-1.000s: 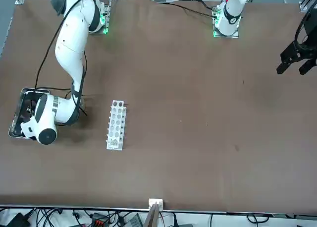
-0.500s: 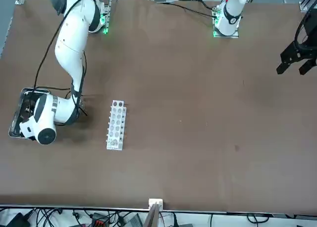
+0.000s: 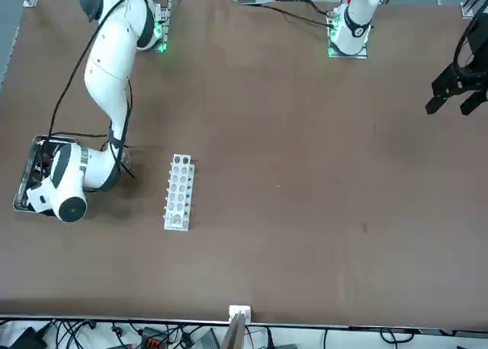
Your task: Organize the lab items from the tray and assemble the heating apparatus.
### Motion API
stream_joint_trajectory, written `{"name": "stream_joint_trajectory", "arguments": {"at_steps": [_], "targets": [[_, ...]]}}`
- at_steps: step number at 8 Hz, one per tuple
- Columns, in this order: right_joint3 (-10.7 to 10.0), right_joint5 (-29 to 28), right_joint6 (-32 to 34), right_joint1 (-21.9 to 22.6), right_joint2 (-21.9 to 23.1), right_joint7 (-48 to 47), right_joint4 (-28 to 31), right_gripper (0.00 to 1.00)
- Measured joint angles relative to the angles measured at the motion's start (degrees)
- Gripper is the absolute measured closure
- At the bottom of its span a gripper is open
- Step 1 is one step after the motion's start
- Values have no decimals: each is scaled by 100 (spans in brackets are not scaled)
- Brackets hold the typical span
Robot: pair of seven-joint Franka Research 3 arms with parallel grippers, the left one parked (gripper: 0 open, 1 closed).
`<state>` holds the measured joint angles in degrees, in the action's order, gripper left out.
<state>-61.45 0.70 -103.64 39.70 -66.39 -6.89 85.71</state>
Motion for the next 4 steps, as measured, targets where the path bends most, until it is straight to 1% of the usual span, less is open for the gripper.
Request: {"name": "stream_joint_trajectory", "arguments": {"at_steps": [2,4], "targets": [[-277,65,4,108,3,290,-7,99],[-663,78,7,323,9,591,-29,99]]}}
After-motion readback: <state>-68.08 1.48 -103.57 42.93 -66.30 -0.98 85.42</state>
